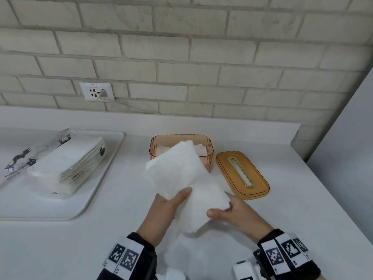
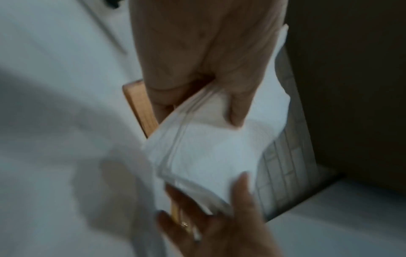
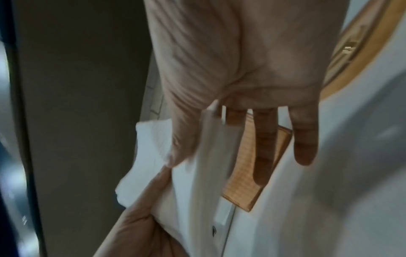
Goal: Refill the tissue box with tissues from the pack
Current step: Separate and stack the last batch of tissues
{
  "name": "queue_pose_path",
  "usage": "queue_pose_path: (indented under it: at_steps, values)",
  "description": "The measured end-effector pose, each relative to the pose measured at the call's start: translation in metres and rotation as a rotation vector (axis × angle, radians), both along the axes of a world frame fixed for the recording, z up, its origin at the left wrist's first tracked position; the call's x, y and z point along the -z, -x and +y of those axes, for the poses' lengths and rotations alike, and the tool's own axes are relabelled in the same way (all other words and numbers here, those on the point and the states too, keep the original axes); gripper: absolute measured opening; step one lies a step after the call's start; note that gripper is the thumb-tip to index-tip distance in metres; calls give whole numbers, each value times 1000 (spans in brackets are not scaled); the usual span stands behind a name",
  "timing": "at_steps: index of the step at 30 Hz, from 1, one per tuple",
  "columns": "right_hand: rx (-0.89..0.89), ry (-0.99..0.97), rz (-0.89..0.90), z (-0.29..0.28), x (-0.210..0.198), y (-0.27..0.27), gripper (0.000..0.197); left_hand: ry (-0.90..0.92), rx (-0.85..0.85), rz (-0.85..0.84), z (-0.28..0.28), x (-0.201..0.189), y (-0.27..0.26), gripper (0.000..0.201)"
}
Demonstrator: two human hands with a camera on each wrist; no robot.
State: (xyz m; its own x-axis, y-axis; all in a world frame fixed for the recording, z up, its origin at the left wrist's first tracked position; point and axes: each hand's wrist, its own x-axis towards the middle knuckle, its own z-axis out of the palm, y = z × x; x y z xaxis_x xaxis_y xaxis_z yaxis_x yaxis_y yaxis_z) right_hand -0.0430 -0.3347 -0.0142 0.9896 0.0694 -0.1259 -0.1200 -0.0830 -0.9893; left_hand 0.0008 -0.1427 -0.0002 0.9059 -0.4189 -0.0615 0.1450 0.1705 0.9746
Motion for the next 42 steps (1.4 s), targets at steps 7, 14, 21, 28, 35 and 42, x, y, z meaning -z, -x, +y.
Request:
queue_pose_path:
  at_steps: [7,14,21,28,35,42]
  values:
    - [119,-549,6,-9,5,2,78,208,-86,91,12,8,-12,77]
    - [199,-140,-23,-16,-6,1,38,-395,186,-112,33,16,-20,42]
    - [92,227,-17,-29,-5,3,24,-484,267,-126,34,25,-25,13]
    - [128,268,-9,-25,8,-2,27,-527,130,-159,26,22,-23,22]
    - [69,372,-29,-24,10,-1,20,-605,209,-392,27,25,-28,18]
    - [110,329,-80,-26,2,-4,15,-536,119,-388,29,22,-25,17]
